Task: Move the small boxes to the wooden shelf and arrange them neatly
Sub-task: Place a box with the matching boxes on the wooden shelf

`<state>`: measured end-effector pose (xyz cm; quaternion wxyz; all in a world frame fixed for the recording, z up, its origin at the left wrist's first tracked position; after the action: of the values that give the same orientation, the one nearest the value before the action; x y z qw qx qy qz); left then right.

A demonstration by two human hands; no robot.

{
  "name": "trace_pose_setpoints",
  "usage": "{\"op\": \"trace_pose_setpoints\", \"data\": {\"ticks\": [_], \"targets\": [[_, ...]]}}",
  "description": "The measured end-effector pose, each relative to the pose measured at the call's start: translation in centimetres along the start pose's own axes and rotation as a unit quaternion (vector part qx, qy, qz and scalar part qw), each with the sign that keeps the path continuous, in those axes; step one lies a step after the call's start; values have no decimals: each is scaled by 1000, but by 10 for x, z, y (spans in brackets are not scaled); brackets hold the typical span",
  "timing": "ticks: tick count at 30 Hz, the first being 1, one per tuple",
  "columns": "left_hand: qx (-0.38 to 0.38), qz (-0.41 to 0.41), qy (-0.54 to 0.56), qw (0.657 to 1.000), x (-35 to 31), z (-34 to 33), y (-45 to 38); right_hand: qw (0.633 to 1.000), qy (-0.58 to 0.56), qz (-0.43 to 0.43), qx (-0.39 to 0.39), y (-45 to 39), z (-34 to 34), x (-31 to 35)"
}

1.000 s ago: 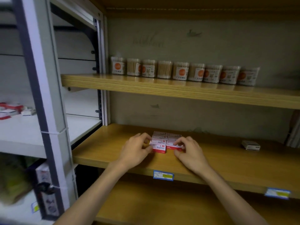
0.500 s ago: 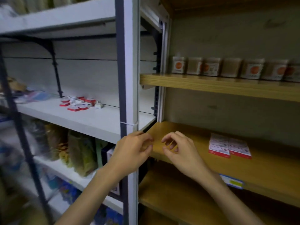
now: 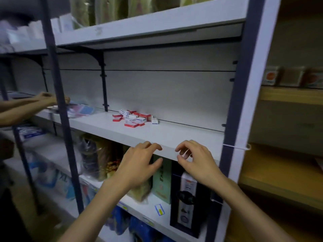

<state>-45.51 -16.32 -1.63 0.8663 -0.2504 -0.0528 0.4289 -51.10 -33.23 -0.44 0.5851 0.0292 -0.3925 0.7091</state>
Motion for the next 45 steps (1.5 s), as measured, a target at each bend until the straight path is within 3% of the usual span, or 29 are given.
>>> {"op": "trace_pose_setpoints", "data": {"ticks": [11, 21, 26, 30, 39, 45], "targets": [[34, 26, 12, 999, 154, -16, -49, 996, 67, -59, 14, -127, -94, 9], [63, 15, 14, 998, 275, -38, -148, 994, 91, -65, 13, -255, -162, -9], [24, 42, 19, 999, 331, -44, -210, 990, 125, -60, 4, -311, -174, -17], [22, 33, 18, 999, 356, -60, -247, 987, 136, -86, 10, -332, -188, -27], [40, -71, -23, 996, 370, -86, -319, 973, 172, -155, 13, -360, -210, -37], [110, -92, -6, 990, 375, -109, -344, 968, 149, -201, 19, -371, -227, -42]]}}
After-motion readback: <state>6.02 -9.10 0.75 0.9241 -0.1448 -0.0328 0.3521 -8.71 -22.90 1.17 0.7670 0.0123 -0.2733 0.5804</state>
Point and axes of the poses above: each hand's wrist, its own y-axis away from the middle knuckle, its own z-axis out of the back of the hand, x = y × z, the point moved 7 cm from there along -y, towards the middle knuckle, and after that the axes turned 3 degrees about -y, right-handed, at the moved point
